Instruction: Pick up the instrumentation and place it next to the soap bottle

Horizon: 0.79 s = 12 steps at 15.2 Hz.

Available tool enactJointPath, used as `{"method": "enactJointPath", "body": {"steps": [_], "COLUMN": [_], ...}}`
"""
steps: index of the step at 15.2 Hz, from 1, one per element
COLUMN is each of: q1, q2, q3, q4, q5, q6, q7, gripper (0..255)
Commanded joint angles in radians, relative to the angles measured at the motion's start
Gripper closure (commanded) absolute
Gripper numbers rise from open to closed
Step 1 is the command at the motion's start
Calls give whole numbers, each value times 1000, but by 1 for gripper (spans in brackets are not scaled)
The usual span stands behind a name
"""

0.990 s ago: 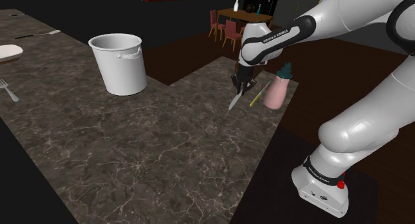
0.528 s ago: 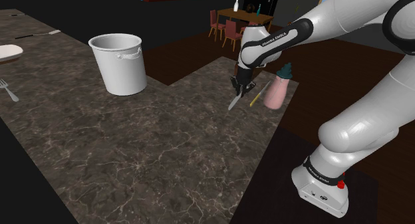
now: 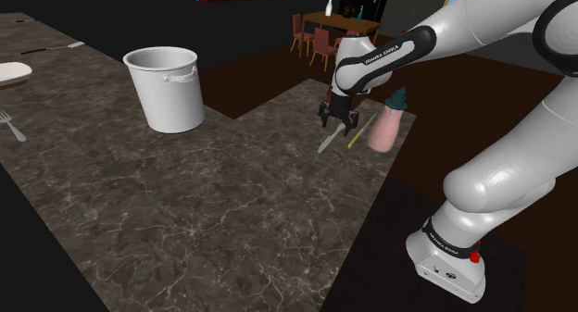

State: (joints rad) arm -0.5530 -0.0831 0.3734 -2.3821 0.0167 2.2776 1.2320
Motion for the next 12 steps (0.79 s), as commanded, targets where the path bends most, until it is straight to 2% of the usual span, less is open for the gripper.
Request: {"method": "enactJointPath", "body": {"steps": [1, 4, 12], "q1": [1, 2, 2], "q2": [-21, -72, -72], "q3": [-2, -7, -7], "q4": [16, 66, 66], "q5": [9, 28, 28], "q6": [-35, -134, -134], "q7": [-7, -22, -22], "gripper": [0, 0, 0]}}
